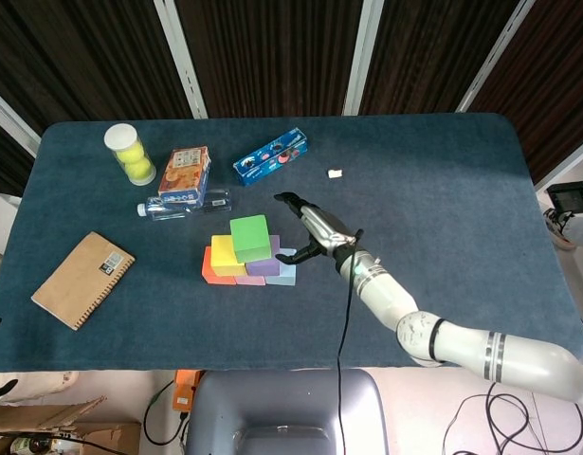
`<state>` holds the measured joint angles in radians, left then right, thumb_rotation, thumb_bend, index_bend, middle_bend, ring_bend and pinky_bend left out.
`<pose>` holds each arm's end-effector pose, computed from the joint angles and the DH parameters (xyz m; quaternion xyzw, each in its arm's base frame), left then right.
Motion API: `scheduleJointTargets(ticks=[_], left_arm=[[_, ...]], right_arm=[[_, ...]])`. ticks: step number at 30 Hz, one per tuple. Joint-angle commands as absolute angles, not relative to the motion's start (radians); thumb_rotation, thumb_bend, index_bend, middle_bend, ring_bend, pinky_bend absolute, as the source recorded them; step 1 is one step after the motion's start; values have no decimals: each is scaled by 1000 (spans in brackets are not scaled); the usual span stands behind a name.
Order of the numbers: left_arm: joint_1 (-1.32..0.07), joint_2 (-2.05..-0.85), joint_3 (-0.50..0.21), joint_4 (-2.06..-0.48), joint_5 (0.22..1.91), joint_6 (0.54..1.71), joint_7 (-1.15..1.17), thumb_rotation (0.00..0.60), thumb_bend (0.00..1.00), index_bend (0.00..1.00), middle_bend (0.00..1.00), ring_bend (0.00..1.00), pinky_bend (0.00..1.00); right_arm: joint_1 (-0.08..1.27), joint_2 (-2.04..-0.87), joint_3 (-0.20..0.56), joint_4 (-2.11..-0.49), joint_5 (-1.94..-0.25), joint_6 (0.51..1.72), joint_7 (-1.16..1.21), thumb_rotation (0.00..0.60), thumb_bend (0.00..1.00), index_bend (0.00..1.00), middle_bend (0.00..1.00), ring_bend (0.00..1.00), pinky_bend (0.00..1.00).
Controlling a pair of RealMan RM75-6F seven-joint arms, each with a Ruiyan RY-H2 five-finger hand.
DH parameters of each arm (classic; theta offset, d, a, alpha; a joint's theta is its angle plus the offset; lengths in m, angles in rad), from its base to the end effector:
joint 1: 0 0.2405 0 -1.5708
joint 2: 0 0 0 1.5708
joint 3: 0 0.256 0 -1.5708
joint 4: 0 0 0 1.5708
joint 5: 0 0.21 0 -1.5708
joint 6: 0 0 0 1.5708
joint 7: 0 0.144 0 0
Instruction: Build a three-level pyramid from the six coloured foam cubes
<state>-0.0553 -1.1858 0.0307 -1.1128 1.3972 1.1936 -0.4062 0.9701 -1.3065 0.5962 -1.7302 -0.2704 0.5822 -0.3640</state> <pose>-0.4429 0.1496 0.1753 -0.5593 -0.5126 -0.2471 0.6028 -0.0206 -0.3971 0.0547 0.6202 -0.6225 0.4115 0.2419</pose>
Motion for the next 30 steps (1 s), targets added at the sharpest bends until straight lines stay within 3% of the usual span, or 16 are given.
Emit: scheduleJointTargets(ticks=[1,16,30], left_arm=[[-57,-1182,24,-1128,1385,1184,-385,600,177,67,17,0,96],[-60,-1173,14,-1153,1367,1169,-356,600,177,67,17,0,97],[-57,-1167,13,-1160,1373,1180,-354,600,178,67,17,0,96]], right_arm=[[961,-1290,569,-1626,-369,499,-276,600,158,44,0,0,0],[1128,-1288,415,-1581,-377,510,-184,600,158,48,0,0,0],[1241,-1334,334,-1533,-334,527,-115,600,158,92,0,0,0]])
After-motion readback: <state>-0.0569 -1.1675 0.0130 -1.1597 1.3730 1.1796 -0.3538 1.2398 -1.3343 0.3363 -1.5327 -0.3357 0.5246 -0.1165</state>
